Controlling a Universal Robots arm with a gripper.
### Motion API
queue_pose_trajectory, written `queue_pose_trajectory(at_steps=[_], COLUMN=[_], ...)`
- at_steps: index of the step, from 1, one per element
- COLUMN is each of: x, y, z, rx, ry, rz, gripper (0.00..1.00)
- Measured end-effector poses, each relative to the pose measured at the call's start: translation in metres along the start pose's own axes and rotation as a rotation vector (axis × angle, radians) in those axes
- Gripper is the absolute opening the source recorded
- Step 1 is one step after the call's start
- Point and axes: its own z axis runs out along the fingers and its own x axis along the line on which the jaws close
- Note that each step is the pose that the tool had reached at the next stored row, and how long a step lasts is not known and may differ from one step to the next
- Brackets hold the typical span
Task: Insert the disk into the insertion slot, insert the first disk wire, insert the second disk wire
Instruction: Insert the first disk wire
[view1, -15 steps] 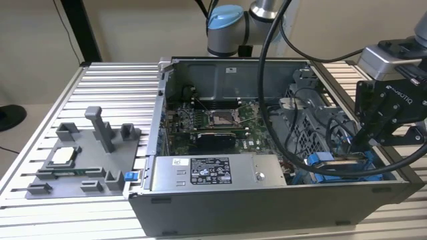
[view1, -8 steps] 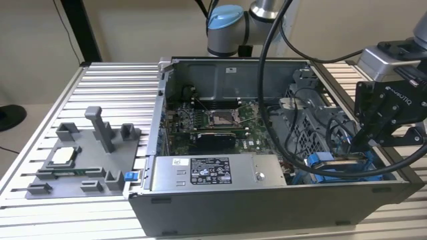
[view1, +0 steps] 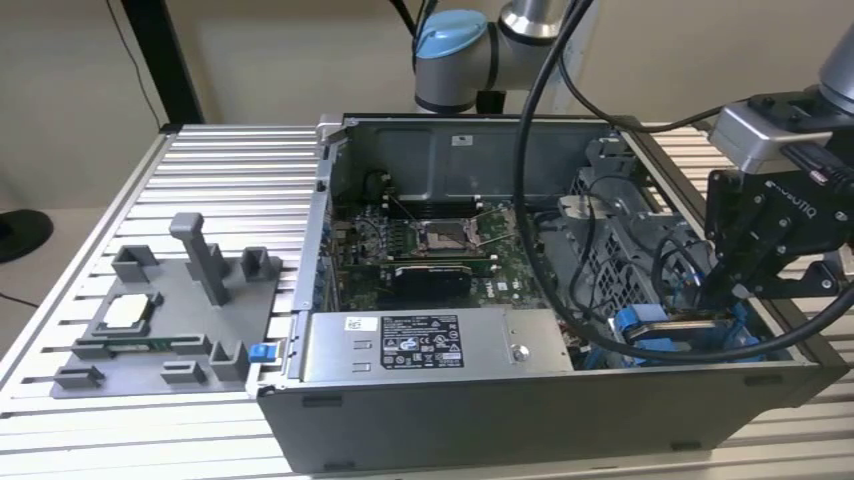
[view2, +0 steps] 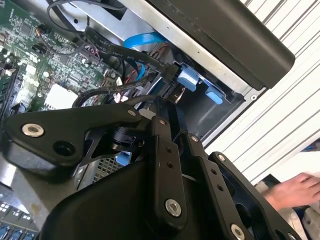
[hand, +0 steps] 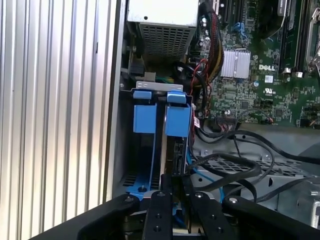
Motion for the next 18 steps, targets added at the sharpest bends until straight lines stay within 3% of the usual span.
queue_pose_trajectory(at_steps=[18], x=[-0.0014], y=[-0.0020], z=[0.0020], rx=[0.0000], ry=[-0.0002], rz=[0.000], gripper=[0.00])
